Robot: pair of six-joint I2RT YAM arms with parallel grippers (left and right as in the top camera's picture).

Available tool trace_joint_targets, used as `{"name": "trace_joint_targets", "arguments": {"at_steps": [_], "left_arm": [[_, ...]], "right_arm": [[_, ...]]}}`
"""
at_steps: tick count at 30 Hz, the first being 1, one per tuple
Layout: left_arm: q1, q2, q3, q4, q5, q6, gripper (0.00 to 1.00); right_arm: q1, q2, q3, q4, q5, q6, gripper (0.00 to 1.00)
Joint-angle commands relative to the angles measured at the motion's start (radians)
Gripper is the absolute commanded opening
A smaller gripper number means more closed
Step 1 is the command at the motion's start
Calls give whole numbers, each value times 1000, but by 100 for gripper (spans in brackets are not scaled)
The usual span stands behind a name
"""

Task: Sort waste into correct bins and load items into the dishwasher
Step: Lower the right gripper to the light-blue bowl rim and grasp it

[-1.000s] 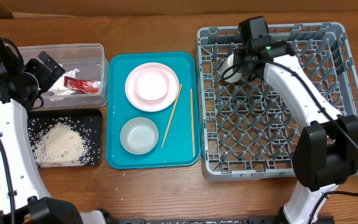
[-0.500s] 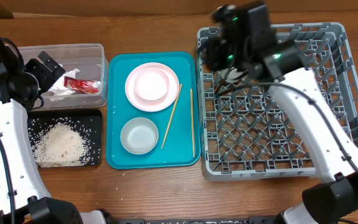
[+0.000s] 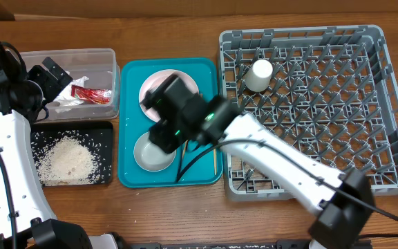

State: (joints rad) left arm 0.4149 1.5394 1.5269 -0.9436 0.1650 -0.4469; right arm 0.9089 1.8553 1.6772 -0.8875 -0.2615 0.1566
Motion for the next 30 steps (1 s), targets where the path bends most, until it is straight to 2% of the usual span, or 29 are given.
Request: {"name": "trace_joint_targets", "arguments": {"at_steps": [1, 9, 20, 30], "left_arm": [[3, 3, 26, 2, 8, -14, 100], [3, 3, 26, 2, 8, -14, 100], [3, 3, 26, 2, 8, -14, 100], [3, 3, 26, 2, 8, -14, 100]], "right_arm": [[66, 35, -31, 35, 62, -5, 38], [188, 138, -35, 60, 214, -9, 41], [206, 249, -35, 74, 266, -61, 43], [206, 249, -35, 46, 272, -61, 34]]}}
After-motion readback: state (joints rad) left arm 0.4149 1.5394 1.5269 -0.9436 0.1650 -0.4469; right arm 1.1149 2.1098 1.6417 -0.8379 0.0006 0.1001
